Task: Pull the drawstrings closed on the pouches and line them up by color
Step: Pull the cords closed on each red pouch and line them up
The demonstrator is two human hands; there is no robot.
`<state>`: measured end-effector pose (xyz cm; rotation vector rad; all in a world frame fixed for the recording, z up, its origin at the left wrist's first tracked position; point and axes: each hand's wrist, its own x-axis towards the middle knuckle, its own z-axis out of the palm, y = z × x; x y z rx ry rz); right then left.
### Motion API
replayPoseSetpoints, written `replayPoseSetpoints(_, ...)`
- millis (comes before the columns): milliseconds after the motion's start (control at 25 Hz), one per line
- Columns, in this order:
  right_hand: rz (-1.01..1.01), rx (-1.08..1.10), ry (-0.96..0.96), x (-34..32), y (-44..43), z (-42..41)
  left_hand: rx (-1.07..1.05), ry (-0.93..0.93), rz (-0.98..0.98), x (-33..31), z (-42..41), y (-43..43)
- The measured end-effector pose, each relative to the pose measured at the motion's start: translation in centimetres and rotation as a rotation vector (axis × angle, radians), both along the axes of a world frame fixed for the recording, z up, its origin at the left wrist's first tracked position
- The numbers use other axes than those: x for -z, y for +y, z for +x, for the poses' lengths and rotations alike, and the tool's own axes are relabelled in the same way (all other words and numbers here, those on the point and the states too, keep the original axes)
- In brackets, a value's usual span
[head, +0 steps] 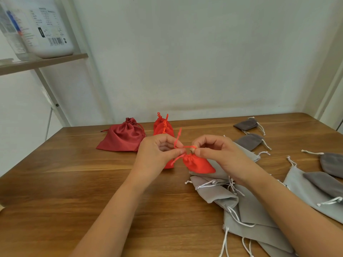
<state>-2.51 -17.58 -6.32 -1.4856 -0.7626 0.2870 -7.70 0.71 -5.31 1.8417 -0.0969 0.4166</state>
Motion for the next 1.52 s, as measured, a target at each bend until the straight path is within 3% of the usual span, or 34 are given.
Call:
replayPoseSetpoints(160,-0.009,-0.036,-0.032,-0.2,0.3,-0.4,-0.12,-0.126,-0.043,0.2,-0.1,-0.6)
replayPoseSetpoints(280,0.001,0.141,-0.033,0.1,0.8,-0.4,-0.052,-0.121,-0.168,0.3,-0.3,-1.5)
replayPoseSetpoints(440,0.022,0.011,0.007,0.0,0.8,-0.4,-0.003,-0.128,-0.22,0.5,-0.4,-2.0)
replayPoseSetpoints(640,0.055,0.175,-0.036,-0.3,0.6,-0.4,-0.012,-0.153,-0.171,0.4,-0.8,-2.4)
replayPoseSetpoints(800,-0.133,0.328,-0.318,-0.4,0.0,0.1,0.031,-0.112,-0.231,0.2,-0.6,-2.4)
replayPoseSetpoints(880,-0.139,0.303,-0.241,-0.5,-0.1,0.3,0.041,-0.091,-0.316,0.1,-0.6,-2.5)
replayPoseSetpoints(1080,0.149,-0.005,0.292,-0.9,-0.7,0.4,0.087,0.006,-0.435,0.2,-0.6,-2.5)
replayPoseSetpoints(1320,0.19,-0.044,0.313,-1.1,-0.8,0.2,0.118,0.015,-0.606,-0.2,-0.5,-2.3)
replayPoseSetpoints(1440,0.252,-0.099,0.355,-1.0,-0.7,0.0,0.24,0.085,-0.668,-0.5,-0.7,-2.1)
replayPoseSetpoints(1520,0.186,-0.078,0.286,-0.9,-0.5,-0.1,0.347,0.139,-0.64,-0.5,-0.8,-2.0)
